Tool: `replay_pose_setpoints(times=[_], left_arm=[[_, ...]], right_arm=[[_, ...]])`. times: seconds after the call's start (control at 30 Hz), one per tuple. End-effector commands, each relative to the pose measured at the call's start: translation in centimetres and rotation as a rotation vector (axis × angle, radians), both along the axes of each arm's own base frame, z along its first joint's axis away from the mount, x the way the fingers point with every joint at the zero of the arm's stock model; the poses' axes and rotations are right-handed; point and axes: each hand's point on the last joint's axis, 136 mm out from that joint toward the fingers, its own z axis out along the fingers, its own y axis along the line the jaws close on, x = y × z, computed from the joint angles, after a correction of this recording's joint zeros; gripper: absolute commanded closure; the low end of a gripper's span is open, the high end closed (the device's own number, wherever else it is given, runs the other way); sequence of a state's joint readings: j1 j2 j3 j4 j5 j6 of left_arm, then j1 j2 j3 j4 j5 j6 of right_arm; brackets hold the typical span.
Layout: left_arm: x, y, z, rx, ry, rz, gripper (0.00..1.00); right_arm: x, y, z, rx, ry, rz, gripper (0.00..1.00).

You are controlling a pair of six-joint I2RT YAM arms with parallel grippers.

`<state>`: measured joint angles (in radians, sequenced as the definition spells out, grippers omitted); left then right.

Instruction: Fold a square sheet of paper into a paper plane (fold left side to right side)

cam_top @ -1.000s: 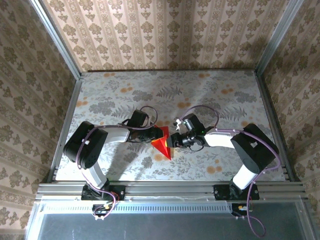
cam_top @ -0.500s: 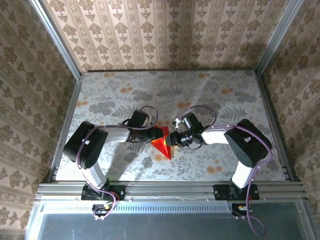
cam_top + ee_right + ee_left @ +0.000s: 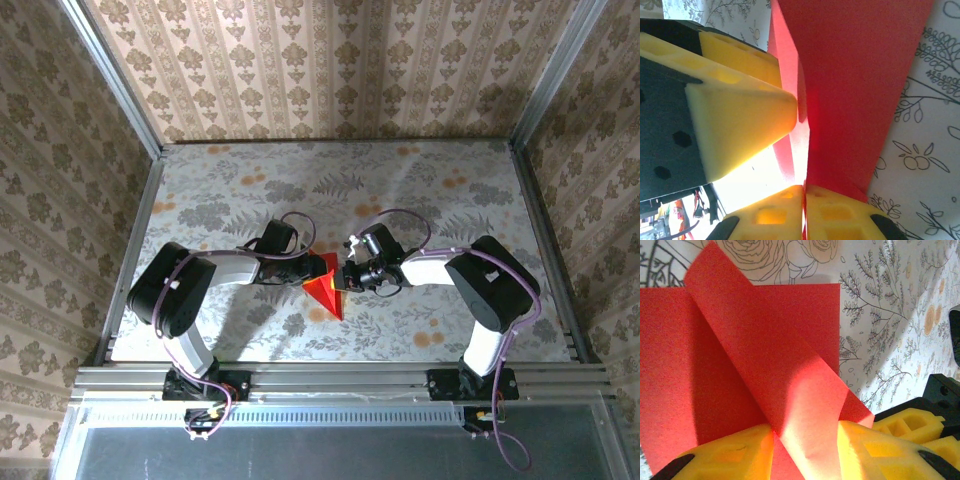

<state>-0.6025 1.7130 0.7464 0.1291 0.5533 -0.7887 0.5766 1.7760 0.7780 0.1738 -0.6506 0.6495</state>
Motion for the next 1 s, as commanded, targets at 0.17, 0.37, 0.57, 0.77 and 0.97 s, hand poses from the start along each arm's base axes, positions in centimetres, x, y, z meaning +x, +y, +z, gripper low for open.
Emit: replay_pose_setpoints(times=[0.17, 0.37, 0.57, 0.77, 0.97], left_arm=[[-0.9, 0.7, -1.9, 0.068, 0.032, -0.009, 0.61], [-0.9, 0.7, -2.0, 0.070, 0.033, -0.008, 0.61], [-1.0, 0.8, -2.0, 0.069, 0.033, -0.008, 0.61], [-1.0, 0.8, -2.1, 0.072, 0.034, -0.008, 0.61], [-1.0, 0.8, -2.0, 0.069, 0.034, -0.007, 0.61]], right_arm=[[0.1, -0.7, -1.2, -0.075, 0.002, -0.003, 0.89], [0.4, -0.8, -1.5, -0.095, -0.004, -0.007, 0.89], [0.6, -1.0, -1.9, -0.121, -0.003, -0.005, 0.89], [0.6, -1.2, -2.2, -0.138, -0.004, -0.010, 0.89], [0.4, -1.4, -2.7, -0.155, 0.007, -0.003, 0.90]])
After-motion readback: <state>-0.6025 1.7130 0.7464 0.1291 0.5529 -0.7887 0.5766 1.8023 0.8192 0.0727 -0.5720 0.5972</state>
